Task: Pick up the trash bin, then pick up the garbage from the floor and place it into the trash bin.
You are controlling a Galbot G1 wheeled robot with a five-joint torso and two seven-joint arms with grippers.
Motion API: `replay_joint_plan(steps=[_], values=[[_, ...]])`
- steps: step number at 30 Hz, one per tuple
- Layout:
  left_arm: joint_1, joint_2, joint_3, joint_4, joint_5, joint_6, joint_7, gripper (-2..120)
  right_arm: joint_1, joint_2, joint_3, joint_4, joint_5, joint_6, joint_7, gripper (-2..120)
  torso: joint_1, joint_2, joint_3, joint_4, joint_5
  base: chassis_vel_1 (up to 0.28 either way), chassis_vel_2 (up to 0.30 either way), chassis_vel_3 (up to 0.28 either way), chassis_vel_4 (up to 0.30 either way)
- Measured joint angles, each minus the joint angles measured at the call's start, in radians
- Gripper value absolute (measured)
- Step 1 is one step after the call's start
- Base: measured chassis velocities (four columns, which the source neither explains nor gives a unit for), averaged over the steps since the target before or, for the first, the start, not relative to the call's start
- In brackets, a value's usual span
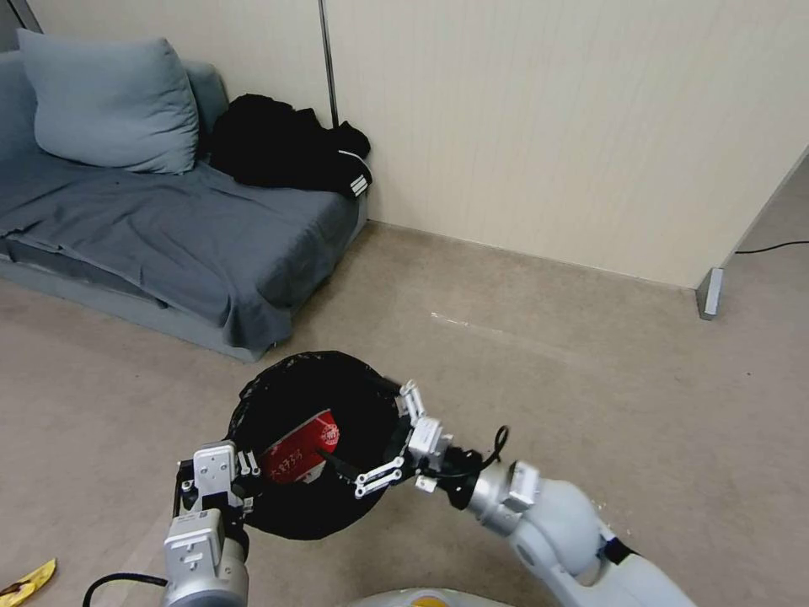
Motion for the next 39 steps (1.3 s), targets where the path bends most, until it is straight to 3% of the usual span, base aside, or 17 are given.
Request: replay_joint_plan(steps=[9, 12, 13, 16, 19, 39], values=[[-0.010, 0.004, -0.022, 0.007, -0.022, 0.004, 0.002, 1, -0.088, 0.018, 0.146, 0.123, -0.018, 0.030, 0.044, 114, 0.000, 0.000, 0.000, -0.0001, 0.0000, 0.000, 0.000, 0.000, 0.000], [-0.018, 0.006, -0.036, 0.009, -0.037, 0.005, 0.002, 1, -0.183, 0.075, 0.230, 0.155, -0.126, 0.048, 0.239, 111, 0.000, 0.000, 0.000, -0.0004, 0.0000, 0.000, 0.000, 0.000, 0.000], [-0.018, 0.006, -0.036, 0.009, -0.037, 0.005, 0.002, 1, -0.183, 0.075, 0.230, 0.155, -0.126, 0.048, 0.239, 111, 0.000, 0.000, 0.000, -0.0004, 0.0000, 0.000, 0.000, 0.000, 0.000], [-0.028, 0.006, -0.045, 0.019, -0.045, 0.005, 0.003, 1, -0.290, 0.172, 0.286, 0.161, -0.235, 0.042, 0.447, 107, 0.000, 0.000, 0.000, -0.0003, 0.0000, 0.000, 0.000, 0.000, 0.000], [-0.034, 0.007, -0.046, 0.025, -0.056, 0.003, 0.003, 1, -0.349, 0.224, 0.312, 0.162, -0.259, 0.043, 0.508, 102, 0.000, 0.000, 0.000, -0.0002, 0.0000, 0.000, 0.000, 0.000, 0.000], [-0.040, 0.007, -0.050, 0.025, -0.078, -0.003, -0.020, 1, -0.322, 0.226, 0.327, 0.093, -0.200, 0.061, 0.520, 100, 0.000, 0.000, 0.000, -0.0001, 0.0000, 0.019, 0.017, 0.017, 0.014]])
